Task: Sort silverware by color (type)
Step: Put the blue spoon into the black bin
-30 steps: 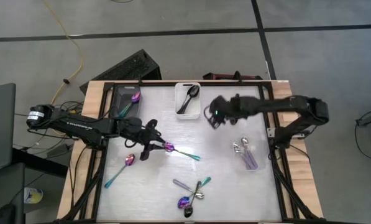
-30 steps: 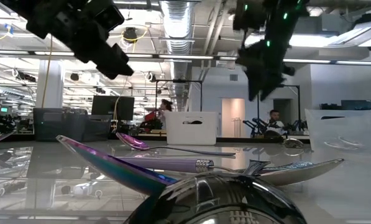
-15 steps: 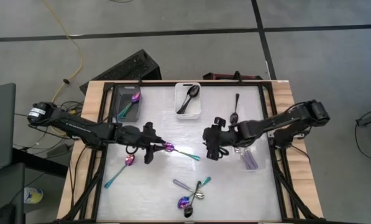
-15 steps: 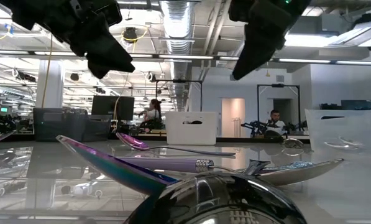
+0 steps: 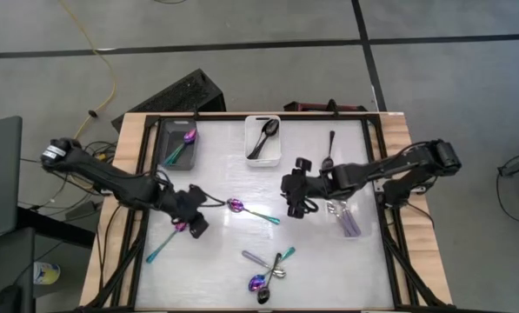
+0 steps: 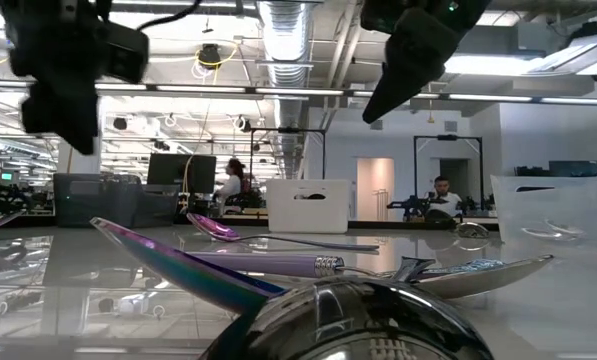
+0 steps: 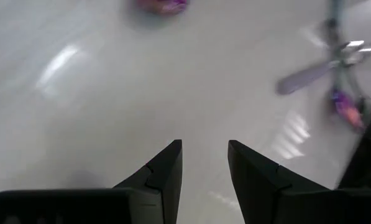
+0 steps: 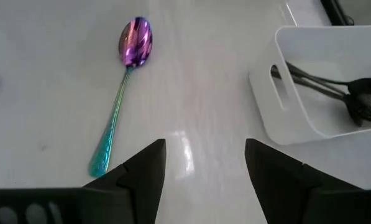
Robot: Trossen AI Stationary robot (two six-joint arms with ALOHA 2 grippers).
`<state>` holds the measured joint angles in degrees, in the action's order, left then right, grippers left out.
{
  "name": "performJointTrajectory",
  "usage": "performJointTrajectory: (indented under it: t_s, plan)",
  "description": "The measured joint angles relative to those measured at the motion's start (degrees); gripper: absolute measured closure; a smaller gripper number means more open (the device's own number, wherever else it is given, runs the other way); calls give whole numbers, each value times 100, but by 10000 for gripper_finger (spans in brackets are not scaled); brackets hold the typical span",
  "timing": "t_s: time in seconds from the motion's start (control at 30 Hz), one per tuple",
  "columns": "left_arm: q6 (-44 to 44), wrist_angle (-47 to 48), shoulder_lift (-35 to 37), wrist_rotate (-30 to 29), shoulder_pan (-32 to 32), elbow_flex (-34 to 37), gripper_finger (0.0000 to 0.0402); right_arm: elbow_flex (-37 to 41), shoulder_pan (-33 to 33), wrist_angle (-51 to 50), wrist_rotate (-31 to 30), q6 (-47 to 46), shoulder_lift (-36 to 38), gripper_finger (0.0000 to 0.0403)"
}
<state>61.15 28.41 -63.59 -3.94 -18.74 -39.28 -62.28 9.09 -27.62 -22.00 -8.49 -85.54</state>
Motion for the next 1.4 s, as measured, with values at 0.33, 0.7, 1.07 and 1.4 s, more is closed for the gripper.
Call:
performJointTrajectory:
  t_s: [0.33,0.7,1.07,1.4]
  plan:
    - [2148,1717,-24,-393,-1394,-502,288,0,-132,147,2,152,0,159]
    - [3059,1817,-26,109,-1989,165,288,2,-137,210,267,146,0,159]
    - [3000,1451,-28,332,-1989,788,288,2,-341,312,677,144,0,159]
    - [3299,744,-15,248,-2260,1302,288,2,-401,396,726,144,0,159]
